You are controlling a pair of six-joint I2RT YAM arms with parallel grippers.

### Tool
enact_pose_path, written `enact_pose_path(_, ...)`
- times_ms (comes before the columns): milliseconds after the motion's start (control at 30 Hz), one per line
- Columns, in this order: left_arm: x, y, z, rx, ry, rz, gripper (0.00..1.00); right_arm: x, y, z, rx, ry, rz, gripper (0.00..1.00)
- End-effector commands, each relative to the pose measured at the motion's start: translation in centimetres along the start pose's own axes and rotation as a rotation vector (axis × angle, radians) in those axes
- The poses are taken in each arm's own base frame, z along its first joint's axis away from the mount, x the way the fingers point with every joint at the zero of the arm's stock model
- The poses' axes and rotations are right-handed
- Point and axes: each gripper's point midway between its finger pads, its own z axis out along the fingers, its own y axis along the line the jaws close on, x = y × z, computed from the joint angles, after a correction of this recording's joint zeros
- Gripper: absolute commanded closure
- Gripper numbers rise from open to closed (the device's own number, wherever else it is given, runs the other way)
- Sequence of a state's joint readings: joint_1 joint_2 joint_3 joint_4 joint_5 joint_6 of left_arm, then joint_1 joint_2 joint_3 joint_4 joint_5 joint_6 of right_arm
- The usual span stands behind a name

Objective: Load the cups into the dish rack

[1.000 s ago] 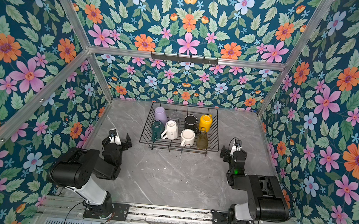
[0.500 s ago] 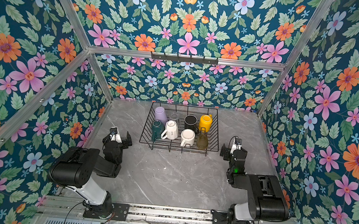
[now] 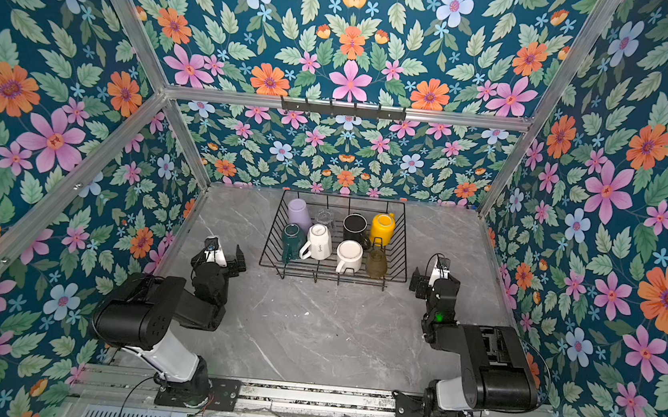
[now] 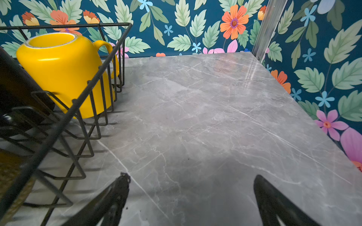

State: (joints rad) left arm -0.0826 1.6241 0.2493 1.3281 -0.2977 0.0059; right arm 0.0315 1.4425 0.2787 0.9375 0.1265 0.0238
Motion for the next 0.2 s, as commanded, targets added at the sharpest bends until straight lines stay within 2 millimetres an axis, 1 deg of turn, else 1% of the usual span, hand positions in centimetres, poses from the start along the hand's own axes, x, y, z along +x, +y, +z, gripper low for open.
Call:
enact_pose_path(0, -0.42, 0.04, 0.04, -0.003, -0.015, -0.001, 0.0, -0.42, -0.09, 0.05, 0.007, -0.013, 0.01, 0.01)
enact_pose_path(167, -0.33, -0.04, 0.15, 0.001, -0.009, 0.0, 0.0, -0.37, -0.08, 0.04, 0.006, -0.012, 0.01, 0.01)
